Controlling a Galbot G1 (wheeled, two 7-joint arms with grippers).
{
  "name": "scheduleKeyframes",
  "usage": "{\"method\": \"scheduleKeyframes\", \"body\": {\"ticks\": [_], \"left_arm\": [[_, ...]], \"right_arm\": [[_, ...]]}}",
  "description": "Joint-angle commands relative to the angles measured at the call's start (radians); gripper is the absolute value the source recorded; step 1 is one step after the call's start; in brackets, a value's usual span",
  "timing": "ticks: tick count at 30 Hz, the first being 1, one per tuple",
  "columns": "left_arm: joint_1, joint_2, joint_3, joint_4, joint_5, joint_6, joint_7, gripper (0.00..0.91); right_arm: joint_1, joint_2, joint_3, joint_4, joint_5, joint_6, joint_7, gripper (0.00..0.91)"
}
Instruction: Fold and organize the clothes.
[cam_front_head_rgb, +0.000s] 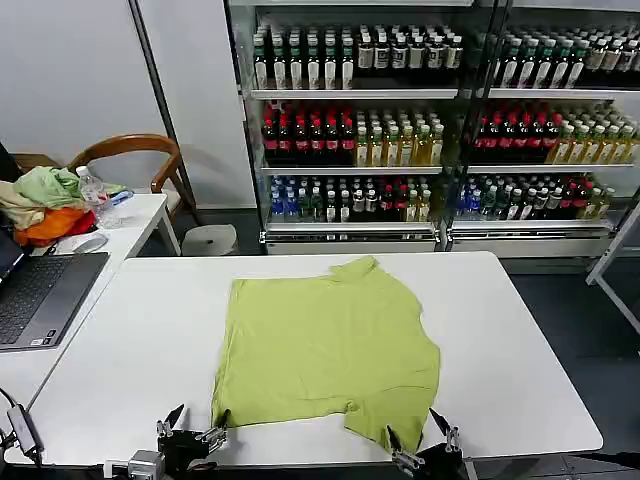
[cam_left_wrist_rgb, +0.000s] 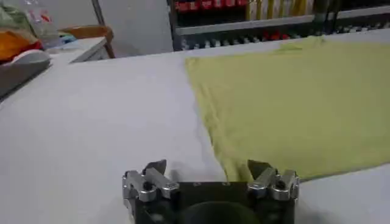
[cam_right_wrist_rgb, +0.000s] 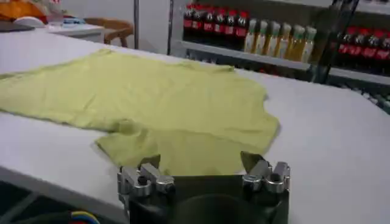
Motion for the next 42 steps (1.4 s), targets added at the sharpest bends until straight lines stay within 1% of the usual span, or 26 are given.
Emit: {"method": "scheduleKeyframes", "body": {"ticks": [1, 2, 3, 4, 5, 6, 10, 20, 26, 30, 36, 42], "left_arm": [[0.008, -0.015, 0.013, -0.002, -0.013, 0.016, -0.028, 0.907], [0.007, -0.015, 0.015, -0.002, -0.012, 0.021, -0.028, 0.907], [0.006, -0.016, 0.017, 0.001, -0.010, 0.027, -0.027, 0.907], [0.006, -0.016, 0.020, 0.004, -0.012, 0.023, -0.023, 0.776], [0.006, -0.017, 0.021, 0.006, -0.011, 0.021, -0.023, 0.191], [0.007, -0.019, 0.025, 0.007, -0.011, 0.013, -0.017, 0.040], [0.012, -0.025, 0.035, 0.004, -0.008, 0.009, -0.010, 0.050], [0.002, -0.027, 0.056, 0.016, 0.019, -0.007, 0.030, 0.040], [-0.014, -0.028, 0.061, 0.027, 0.038, -0.019, 0.053, 0.030], [-0.015, -0.023, 0.054, 0.023, 0.042, -0.027, 0.068, 0.030], [0.036, -0.007, 0.028, -0.024, 0.028, -0.054, 0.082, 0.030], [0.154, 0.023, -0.034, -0.088, 0.026, -0.066, 0.088, 0.040]], "right_arm": [[-0.017, 0.002, -0.015, -0.006, -0.004, -0.002, 0.028, 0.907], [-0.017, 0.003, -0.016, -0.009, -0.002, -0.003, 0.029, 0.907], [-0.016, 0.003, -0.017, -0.014, 0.000, -0.003, 0.028, 0.746], [-0.015, 0.003, -0.018, -0.018, 0.005, -0.002, 0.027, 0.443], [-0.014, 0.003, -0.018, -0.020, 0.012, -0.001, 0.027, 0.181], [-0.013, 0.004, -0.018, -0.023, 0.023, -0.001, 0.024, 0.000], [-0.013, 0.008, -0.026, -0.025, 0.037, -0.002, 0.024, 0.000], [-0.012, 0.000, -0.028, -0.021, 0.036, 0.004, 0.020, 0.000], [0.002, 0.001, -0.024, -0.028, 0.033, 0.017, 0.011, 0.000], [0.008, 0.000, -0.012, -0.007, 0.032, 0.023, -0.003, 0.000], [-0.039, -0.020, 0.038, 0.061, 0.031, 0.039, -0.035, 0.000], [-0.156, -0.046, 0.107, 0.130, 0.023, 0.048, -0.065, 0.000]]}}
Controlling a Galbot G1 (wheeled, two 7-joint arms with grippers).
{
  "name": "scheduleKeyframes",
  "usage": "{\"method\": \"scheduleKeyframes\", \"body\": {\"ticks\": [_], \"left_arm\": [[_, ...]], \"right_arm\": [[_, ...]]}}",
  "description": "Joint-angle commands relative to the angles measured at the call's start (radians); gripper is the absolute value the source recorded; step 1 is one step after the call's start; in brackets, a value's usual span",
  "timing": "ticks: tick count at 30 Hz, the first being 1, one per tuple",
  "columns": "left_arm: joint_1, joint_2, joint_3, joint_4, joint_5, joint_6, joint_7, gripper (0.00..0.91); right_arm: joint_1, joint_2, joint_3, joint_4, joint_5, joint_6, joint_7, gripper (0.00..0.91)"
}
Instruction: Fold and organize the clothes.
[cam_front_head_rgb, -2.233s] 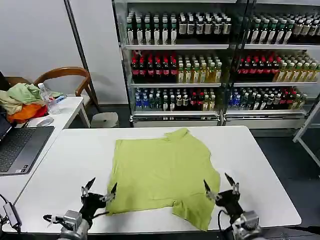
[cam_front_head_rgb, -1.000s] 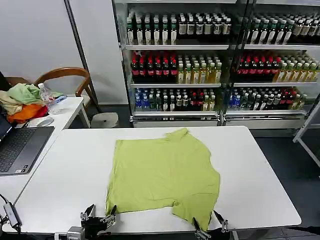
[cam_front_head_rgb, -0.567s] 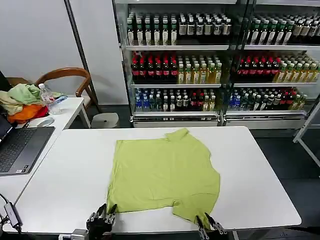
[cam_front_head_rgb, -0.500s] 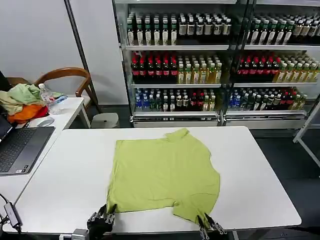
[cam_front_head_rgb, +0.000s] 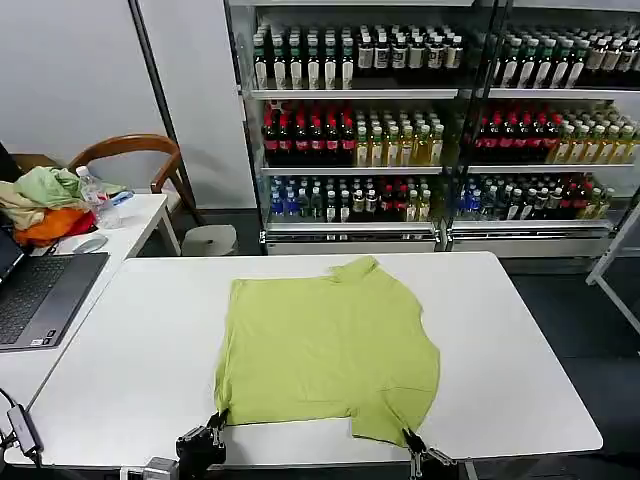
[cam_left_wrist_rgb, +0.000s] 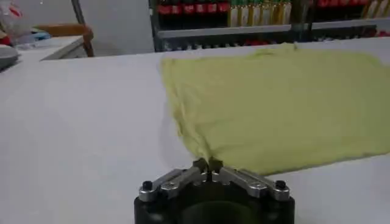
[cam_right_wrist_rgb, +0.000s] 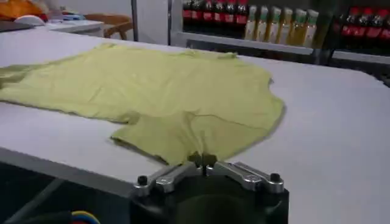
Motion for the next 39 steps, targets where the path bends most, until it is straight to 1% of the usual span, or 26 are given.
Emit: {"method": "scheduleKeyframes", "body": {"ticks": [1, 4, 7, 9, 12, 17, 20, 22, 26, 30, 31, 34, 36, 39], "left_arm": [[0.152, 0.031, -0.074, -0.090, -0.004, -0.025, 0.012, 0.040], [0.193, 0.045, -0.092, -0.102, 0.000, -0.042, 0.018, 0.040], [0.191, 0.033, -0.096, -0.105, -0.007, -0.037, 0.015, 0.040], [0.231, 0.041, -0.105, -0.120, 0.001, -0.037, 0.012, 0.040], [0.263, 0.051, -0.126, -0.127, 0.029, -0.047, 0.008, 0.040], [0.276, 0.045, -0.120, -0.132, 0.024, -0.041, 0.005, 0.040], [0.286, 0.048, -0.128, -0.149, 0.025, -0.037, 0.007, 0.040], [0.274, 0.052, -0.138, -0.157, 0.022, -0.033, 0.010, 0.040], [0.184, 0.068, -0.156, -0.154, -0.031, -0.013, 0.020, 0.040], [0.060, 0.078, -0.159, -0.114, -0.085, 0.001, 0.037, 0.040], [0.035, 0.082, -0.156, -0.105, -0.091, 0.001, 0.051, 0.040], [-0.044, 0.094, -0.144, -0.063, -0.080, -0.015, 0.082, 0.040], [-0.095, 0.103, -0.131, -0.002, -0.088, -0.021, 0.086, 0.040], [-0.137, 0.108, -0.099, 0.043, -0.100, -0.021, 0.097, 0.040]], "right_arm": [[-0.118, -0.019, 0.072, 0.083, -0.008, 0.012, -0.026, 0.000], [-0.152, -0.031, 0.097, 0.099, -0.014, 0.017, -0.033, 0.000], [-0.162, -0.025, 0.108, 0.101, -0.019, 0.021, -0.037, 0.000], [-0.196, -0.029, 0.119, 0.117, -0.023, 0.022, -0.039, 0.000], [-0.243, -0.041, 0.124, 0.122, -0.046, 0.043, -0.041, 0.000], [-0.247, -0.032, 0.103, 0.125, -0.052, 0.049, -0.045, 0.000], [-0.254, -0.034, 0.107, 0.140, -0.051, 0.058, -0.053, 0.000], [-0.243, -0.036, 0.114, 0.153, -0.042, 0.070, -0.049, 0.000], [-0.178, -0.042, 0.151, 0.177, 0.007, 0.047, -0.044, 0.000], [-0.072, -0.047, 0.161, 0.143, 0.033, 0.019, -0.043, 0.000], [-0.010, -0.044, 0.158, 0.120, 0.049, -0.002, -0.043, 0.000], [0.090, -0.037, 0.151, 0.082, 0.076, -0.034, -0.047, 0.000], [0.145, -0.028, 0.120, 0.051, 0.072, -0.042, -0.047, 0.000], [0.191, -0.018, 0.084, 0.017, 0.068, -0.057, -0.046, 0.000]]}}
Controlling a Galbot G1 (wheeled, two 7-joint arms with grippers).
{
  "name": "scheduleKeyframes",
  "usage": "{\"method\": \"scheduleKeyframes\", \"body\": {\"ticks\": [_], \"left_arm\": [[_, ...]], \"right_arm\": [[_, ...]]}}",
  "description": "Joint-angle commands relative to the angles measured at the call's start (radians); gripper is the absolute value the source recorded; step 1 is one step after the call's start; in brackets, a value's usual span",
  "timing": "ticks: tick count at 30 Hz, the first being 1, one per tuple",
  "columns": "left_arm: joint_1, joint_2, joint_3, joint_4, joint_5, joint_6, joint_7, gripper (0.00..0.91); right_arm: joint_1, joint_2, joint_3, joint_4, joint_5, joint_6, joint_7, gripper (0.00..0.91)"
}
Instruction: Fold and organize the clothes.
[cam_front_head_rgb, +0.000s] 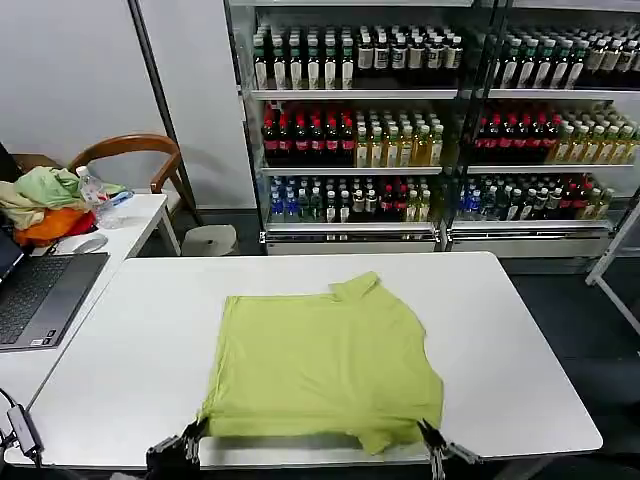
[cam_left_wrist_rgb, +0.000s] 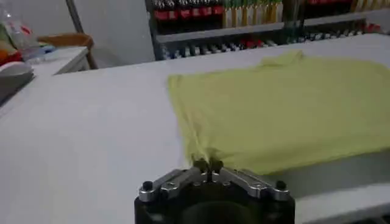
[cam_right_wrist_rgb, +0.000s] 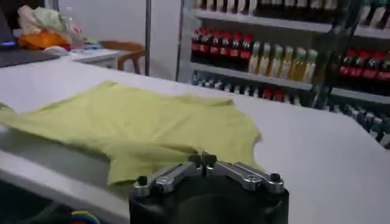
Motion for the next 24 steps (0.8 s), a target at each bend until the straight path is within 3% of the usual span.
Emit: {"method": "scheduleKeyframes", "body": {"ticks": [1, 24], "left_arm": [[-0.245, 0.023, 0.051, 0.153, -0.052, -0.010, 0.049, 0.040], [-0.450, -0.010, 0.162, 0.351, -0.042, -0.060, 0.103, 0.040]], "right_arm": [[0.222, 0.014, -0.052, -0.094, 0.029, -0.052, -0.001, 0.000], [0.460, 0.040, -0.148, -0.272, 0.038, -0.132, -0.003, 0.000]]}}
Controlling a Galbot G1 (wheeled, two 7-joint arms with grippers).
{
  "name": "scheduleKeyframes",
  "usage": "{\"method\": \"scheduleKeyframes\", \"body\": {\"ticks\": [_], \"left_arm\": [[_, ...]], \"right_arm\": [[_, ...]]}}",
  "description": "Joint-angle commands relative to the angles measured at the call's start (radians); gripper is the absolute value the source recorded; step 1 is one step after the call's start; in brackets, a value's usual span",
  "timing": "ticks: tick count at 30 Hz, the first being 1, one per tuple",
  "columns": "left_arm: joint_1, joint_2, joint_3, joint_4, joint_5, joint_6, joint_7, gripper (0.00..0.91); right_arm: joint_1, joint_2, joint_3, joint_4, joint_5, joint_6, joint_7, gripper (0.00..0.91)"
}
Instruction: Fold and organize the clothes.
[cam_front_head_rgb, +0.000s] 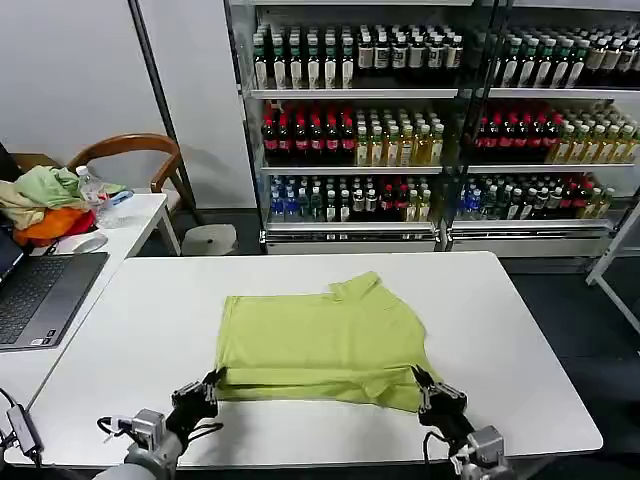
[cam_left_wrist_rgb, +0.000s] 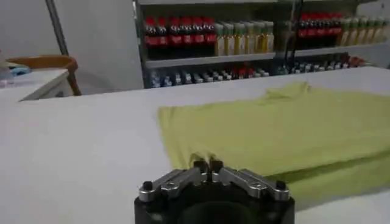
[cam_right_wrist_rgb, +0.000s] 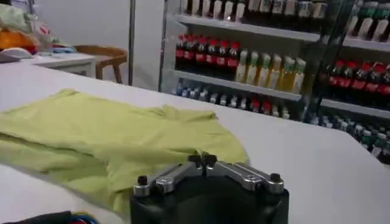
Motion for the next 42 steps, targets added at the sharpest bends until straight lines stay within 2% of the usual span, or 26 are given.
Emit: {"method": "scheduleKeyframes", "body": {"ticks": [1, 25, 26, 27, 35, 39, 42], "left_arm": [[-0.111, -0.006, 0.037, 0.105, -0.002, -0.024, 0.025, 0.050], [-0.206, 0.008, 0.097, 0.186, 0.027, -0.013, 0.036, 0.050], [-0.207, 0.007, 0.102, 0.191, 0.039, -0.009, 0.029, 0.101], [-0.211, 0.006, 0.107, 0.197, 0.053, -0.004, 0.017, 0.907], [-0.219, 0.002, 0.092, 0.199, 0.039, 0.005, 0.002, 0.907], [-0.179, 0.016, 0.065, 0.158, 0.007, -0.065, 0.002, 0.907], [-0.114, 0.028, 0.042, 0.081, 0.003, -0.075, -0.020, 0.907]], "right_arm": [[0.093, 0.004, -0.027, -0.068, 0.007, -0.019, 0.000, 0.000], [0.148, 0.035, -0.063, -0.158, 0.009, -0.030, 0.005, 0.000], [0.153, 0.037, -0.067, -0.163, 0.005, -0.040, 0.010, 0.242], [0.159, 0.041, -0.072, -0.171, 0.003, -0.049, 0.017, 0.907], [0.187, 0.065, -0.066, -0.192, 0.015, -0.082, 0.055, 0.907], [0.176, 0.059, -0.030, -0.174, 0.029, -0.080, 0.060, 0.907], [0.132, 0.044, 0.001, -0.122, 0.036, -0.080, 0.061, 0.907]]}}
